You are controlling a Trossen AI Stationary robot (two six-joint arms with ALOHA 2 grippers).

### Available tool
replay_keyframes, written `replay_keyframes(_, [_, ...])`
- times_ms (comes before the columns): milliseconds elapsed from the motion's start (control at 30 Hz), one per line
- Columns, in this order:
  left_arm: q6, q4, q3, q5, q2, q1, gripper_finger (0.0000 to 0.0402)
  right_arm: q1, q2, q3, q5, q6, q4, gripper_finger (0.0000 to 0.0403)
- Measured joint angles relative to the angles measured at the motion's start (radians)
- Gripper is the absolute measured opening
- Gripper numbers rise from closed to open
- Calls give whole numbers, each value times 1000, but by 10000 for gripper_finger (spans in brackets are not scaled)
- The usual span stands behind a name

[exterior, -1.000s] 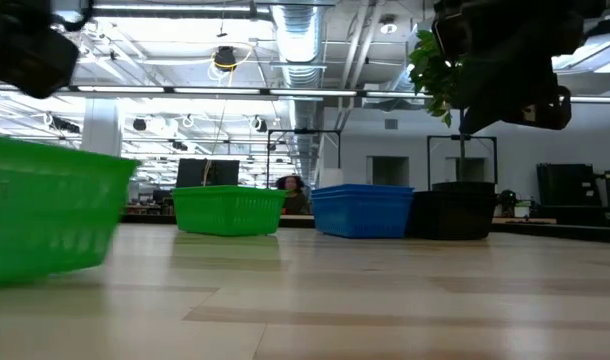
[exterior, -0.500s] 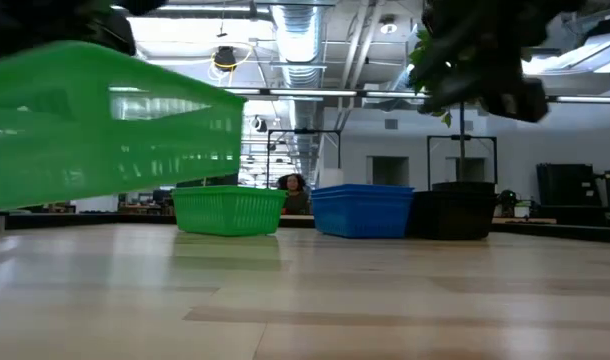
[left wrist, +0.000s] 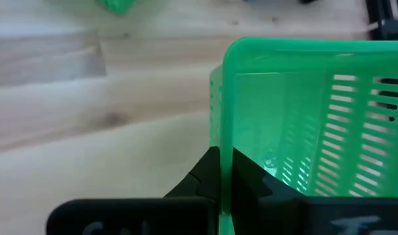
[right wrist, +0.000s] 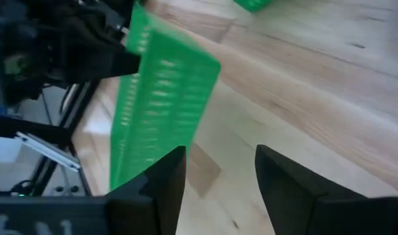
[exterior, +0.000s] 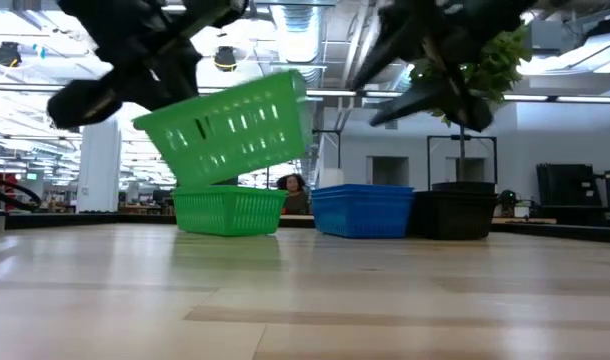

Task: Stack baskets by color
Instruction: Stack the bottom green bin on top of the top green bins

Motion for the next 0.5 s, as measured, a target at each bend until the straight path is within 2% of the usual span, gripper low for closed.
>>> replay_keyframes(500, [45, 18, 1, 1, 17, 63, 0, -27, 174, 245, -7, -139, -200, 193])
